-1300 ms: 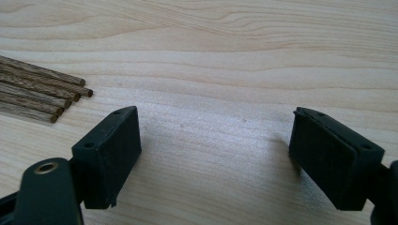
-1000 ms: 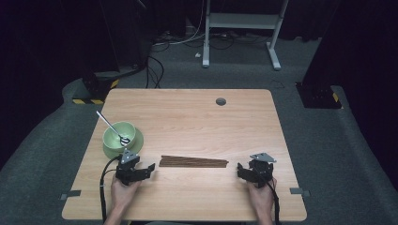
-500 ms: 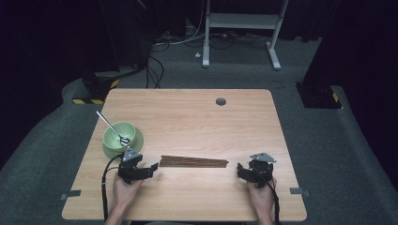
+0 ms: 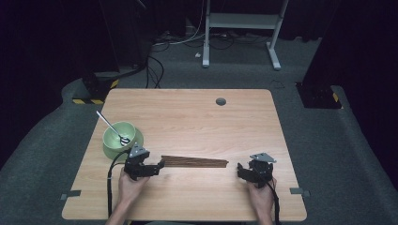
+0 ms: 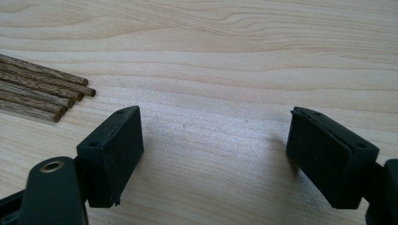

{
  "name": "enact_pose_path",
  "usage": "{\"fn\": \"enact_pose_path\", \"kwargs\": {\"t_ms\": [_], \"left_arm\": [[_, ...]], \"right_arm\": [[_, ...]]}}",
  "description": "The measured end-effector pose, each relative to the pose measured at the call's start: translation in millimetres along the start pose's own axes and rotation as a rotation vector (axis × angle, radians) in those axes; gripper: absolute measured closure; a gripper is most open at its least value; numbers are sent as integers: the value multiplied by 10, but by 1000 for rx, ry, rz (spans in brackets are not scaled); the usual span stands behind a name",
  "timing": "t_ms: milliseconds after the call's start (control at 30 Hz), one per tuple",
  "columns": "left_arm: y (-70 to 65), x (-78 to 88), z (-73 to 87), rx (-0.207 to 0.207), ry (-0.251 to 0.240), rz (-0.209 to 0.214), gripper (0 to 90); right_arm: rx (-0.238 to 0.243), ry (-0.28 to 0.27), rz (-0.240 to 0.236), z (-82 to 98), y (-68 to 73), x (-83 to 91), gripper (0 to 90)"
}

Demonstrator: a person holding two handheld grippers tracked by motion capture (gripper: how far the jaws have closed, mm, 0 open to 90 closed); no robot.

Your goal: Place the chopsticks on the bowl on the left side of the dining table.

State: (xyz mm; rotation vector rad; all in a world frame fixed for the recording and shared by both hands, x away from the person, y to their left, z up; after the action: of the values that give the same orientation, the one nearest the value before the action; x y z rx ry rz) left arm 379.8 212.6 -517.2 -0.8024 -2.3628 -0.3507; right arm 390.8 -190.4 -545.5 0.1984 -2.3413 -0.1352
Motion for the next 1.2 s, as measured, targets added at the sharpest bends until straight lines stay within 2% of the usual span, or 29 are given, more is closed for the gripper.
{"fn": "enact_pose_path", "kwargs": {"t_ms": [633, 833, 1033, 1200], "left_arm": [[-101, -143, -275, -53, 4, 63, 200], [-173, -236, -381, -99, 18, 72, 216], [-252, -364, -462, -139, 56, 92, 222], [-312, -438, -521, -154, 68, 95, 227]], "right_arm": [[2, 0, 0, 0, 0, 1, 187], [2, 0, 0, 0, 0, 1, 187], [2, 0, 0, 0, 0, 1, 188], [2, 0, -1, 0, 1, 1, 188]]}}
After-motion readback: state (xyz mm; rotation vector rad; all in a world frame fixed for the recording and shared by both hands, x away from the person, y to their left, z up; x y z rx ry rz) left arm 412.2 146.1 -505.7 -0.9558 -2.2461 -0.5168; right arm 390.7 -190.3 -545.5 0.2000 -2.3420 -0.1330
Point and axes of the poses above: each handheld gripper's, and its own axes: x roughly backward along the jaws, z roughly out of its underside, y roughly to its left, the point moved 3 cm from there along -x, roughly forward along the jaws, and after that the axes turned 14 degrees about -x, right-handed, at the moved point
